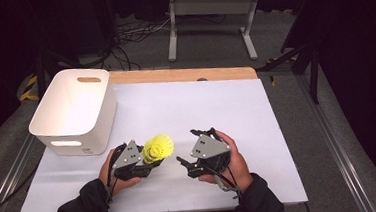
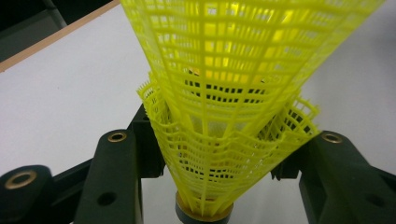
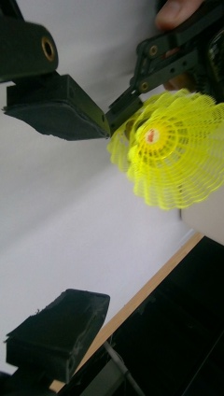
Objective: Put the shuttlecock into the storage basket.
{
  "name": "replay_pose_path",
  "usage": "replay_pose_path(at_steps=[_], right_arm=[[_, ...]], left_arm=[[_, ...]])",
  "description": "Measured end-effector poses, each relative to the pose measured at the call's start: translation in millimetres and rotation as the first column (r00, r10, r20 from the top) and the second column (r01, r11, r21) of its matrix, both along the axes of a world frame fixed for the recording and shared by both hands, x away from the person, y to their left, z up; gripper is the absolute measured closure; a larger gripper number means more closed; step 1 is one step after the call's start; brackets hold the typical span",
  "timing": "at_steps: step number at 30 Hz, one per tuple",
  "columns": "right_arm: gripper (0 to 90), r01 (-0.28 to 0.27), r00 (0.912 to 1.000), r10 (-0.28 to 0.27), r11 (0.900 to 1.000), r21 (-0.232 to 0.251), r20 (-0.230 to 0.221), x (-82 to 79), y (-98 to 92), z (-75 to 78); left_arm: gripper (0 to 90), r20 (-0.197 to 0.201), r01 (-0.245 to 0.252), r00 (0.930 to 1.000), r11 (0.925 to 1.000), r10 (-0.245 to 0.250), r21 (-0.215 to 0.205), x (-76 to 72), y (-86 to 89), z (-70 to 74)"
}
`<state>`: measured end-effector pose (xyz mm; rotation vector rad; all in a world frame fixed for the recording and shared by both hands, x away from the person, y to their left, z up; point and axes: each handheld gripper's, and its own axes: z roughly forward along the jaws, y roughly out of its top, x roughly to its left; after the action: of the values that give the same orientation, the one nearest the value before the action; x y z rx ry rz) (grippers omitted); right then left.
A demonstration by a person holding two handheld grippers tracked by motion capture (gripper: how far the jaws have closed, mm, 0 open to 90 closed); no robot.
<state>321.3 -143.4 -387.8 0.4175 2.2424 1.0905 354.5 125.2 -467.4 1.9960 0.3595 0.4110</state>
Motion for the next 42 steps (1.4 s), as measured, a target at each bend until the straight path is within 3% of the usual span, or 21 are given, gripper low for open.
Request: replay_pose_path(at_steps=[18, 42], right_arm=[[17.3, 0.086, 0.9961, -0.085, 0.996, 0.027, -0.024, 3.8, -31.7, -19.7], [16.6, 0.131, 0.9914, -0.130, 0.989, 0.062, -0.014, -7.1, -47.5, -60.9]], left_arm=[[49.5, 0.016, -0.021, 0.9997, 0.9995, 0.021, -0.023, 0.2, 9.5, 6.7], [49.6, 0.039, -0.045, 0.9982, 0.9982, 0.046, -0.039, -1.5, 22.6, 14.1]])
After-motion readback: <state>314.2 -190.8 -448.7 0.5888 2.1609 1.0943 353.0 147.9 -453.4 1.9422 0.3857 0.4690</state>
